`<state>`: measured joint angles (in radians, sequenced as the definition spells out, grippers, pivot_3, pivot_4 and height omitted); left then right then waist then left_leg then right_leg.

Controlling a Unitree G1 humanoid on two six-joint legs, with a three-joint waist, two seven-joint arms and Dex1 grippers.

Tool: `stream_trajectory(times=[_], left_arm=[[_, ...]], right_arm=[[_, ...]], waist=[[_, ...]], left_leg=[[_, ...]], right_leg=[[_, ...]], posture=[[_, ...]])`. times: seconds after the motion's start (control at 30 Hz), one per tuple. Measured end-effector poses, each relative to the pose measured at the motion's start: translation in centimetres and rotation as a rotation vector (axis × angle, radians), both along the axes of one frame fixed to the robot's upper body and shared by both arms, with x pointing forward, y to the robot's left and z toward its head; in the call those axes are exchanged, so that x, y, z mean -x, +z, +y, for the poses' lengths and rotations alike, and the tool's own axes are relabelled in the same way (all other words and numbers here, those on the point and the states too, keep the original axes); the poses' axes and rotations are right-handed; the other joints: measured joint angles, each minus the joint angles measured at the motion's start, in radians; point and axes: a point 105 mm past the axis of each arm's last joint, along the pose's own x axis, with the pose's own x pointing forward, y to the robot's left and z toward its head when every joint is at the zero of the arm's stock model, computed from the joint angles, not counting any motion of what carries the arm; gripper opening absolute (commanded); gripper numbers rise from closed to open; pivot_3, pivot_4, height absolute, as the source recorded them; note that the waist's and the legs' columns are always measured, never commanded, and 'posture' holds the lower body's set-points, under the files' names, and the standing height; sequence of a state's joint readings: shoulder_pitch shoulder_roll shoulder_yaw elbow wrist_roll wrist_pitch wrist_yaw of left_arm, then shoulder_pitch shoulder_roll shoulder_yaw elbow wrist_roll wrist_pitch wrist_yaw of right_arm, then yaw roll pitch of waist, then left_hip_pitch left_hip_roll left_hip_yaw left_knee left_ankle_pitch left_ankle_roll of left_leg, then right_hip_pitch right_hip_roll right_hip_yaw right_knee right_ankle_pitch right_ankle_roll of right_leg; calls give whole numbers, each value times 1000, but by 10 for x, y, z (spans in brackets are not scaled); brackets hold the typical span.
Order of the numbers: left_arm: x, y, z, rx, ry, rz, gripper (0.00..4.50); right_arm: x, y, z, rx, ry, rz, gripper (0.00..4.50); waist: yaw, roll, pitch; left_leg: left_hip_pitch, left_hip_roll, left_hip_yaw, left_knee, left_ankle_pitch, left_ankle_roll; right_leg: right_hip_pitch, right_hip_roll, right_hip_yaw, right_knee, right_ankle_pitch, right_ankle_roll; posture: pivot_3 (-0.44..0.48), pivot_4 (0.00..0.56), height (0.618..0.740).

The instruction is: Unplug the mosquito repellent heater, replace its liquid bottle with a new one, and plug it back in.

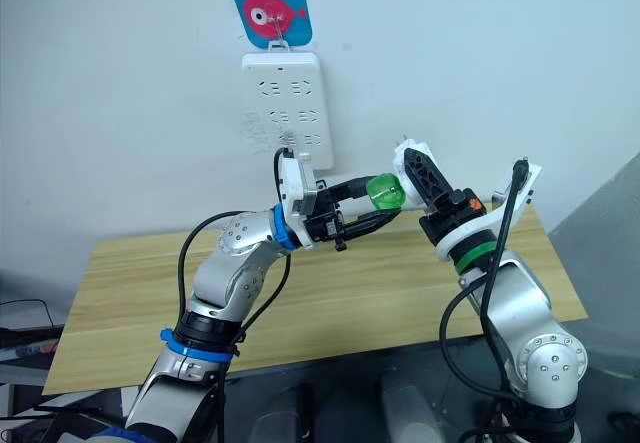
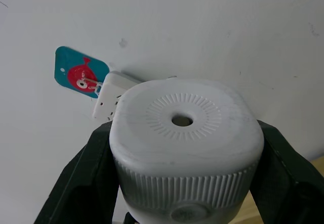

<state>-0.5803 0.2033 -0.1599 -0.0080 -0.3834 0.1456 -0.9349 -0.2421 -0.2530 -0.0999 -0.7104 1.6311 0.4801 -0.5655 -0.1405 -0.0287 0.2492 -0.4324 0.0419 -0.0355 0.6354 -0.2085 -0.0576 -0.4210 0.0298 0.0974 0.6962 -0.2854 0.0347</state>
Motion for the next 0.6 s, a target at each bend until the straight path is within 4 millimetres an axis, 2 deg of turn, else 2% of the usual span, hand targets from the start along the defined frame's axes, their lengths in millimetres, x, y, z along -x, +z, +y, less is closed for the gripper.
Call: stream_trajectory(times=[0.07,0.1,0.27,0.43,0.6], left_arm=[[-1,0,2,-5,11,-5,2202],[-1,0,4,-12,15,-12,2202],[8,-10,24,-107,-18,-69,2202],[20,-22,43,-221,-93,-133,2202],[36,-33,58,-308,-186,-193,2202]], right_arm=[[2,-6,0,20,9,12,4319],[3,-8,0,27,20,20,4477],[11,-8,-4,119,128,19,4500],[24,-14,-6,252,359,-5,4500],[41,-30,-7,398,623,4,4500]], waist=[[0,0,0],[0,0,0],[1,0,0],[8,0,0],[17,0,0]], left_leg=[[0,0,0,0,0,0],[0,1,0,0,0,0],[0,1,0,0,0,0],[0,1,0,2,0,0],[0,2,1,4,0,0]], right_leg=[[0,0,0,0,0,0],[0,0,0,0,0,0],[0,0,0,0,0,0],[1,1,0,0,0,0],[1,1,1,0,0,0]], posture=[[-166,212,740],[-164,214,740],[-148,223,740],[-117,229,740],[-85,234,740]])
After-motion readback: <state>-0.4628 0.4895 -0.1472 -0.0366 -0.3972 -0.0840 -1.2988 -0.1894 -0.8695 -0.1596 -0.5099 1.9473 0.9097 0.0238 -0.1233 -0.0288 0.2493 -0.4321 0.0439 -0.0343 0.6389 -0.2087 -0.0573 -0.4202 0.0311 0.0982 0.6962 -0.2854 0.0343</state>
